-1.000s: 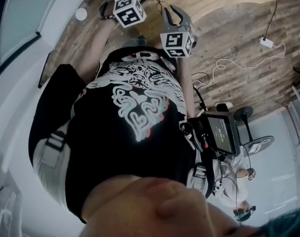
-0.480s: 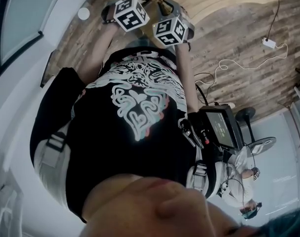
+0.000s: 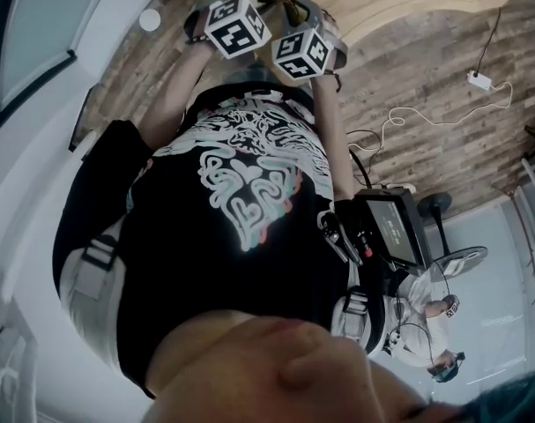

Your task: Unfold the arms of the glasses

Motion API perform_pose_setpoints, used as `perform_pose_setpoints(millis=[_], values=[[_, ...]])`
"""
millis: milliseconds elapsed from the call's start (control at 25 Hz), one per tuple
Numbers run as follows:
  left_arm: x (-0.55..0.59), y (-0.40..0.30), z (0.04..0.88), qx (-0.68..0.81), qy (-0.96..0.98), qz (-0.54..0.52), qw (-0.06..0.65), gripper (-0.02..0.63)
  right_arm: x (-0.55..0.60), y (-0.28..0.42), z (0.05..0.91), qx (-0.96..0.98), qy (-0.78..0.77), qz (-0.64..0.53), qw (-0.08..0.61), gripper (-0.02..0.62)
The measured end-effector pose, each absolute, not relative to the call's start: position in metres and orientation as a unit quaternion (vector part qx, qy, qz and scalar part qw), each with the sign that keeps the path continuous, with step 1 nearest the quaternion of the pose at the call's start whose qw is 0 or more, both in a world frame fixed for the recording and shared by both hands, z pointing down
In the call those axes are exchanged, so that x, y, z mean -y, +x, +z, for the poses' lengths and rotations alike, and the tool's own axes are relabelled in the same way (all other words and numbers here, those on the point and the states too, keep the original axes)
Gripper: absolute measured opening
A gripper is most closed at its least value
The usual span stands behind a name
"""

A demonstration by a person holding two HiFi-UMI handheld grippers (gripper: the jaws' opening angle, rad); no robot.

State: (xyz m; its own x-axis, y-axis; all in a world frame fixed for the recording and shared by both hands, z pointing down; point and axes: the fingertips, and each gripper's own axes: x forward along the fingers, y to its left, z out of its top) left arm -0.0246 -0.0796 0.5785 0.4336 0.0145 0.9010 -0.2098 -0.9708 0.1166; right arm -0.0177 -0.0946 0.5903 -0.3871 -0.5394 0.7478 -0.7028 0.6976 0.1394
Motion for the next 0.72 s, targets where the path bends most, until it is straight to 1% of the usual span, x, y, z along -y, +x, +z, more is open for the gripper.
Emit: perform_pose_setpoints(millis=[40,80,240,440,520,560,600,720], values=[[0.079,-0.024,0.578,0.059,0.841,0.527,0.109,0.011,0.095,-0.017,0.590,0.826,0.377,0.097,0.407,0.048],[0.079,-0.023,0.577,0.060,0.841,0.526,0.112,0.011,0.095,-0.017,0.589,0.826,0.380,0.095,0.407,0.012],[0.075,-0.018,0.578,0.061,0.844,0.521,0.112,0.012,0.094,-0.011,0.588,0.825,0.389,0.093,0.400,0.000],[0.079,-0.021,0.573,0.063,0.855,0.507,0.084,0.017,0.098,-0.007,0.579,0.826,0.405,0.098,0.380,-0.002],[0.081,-0.023,0.567,0.057,0.863,0.496,0.076,0.058,0.098,-0.003,0.578,0.826,0.407,0.103,0.376,-0.002],[0.083,-0.024,0.562,0.054,0.869,0.486,0.071,0.096,0.096,-0.002,0.578,0.828,0.406,0.107,0.371,-0.002],[0.085,-0.024,0.555,0.053,0.876,0.476,0.065,0.115,0.094,0.000,0.578,0.831,0.405,0.110,0.364,-0.002],[0.098,-0.020,0.537,0.054,0.896,0.439,0.039,0.115,0.089,0.010,0.578,0.839,0.407,0.118,0.342,-0.002]])
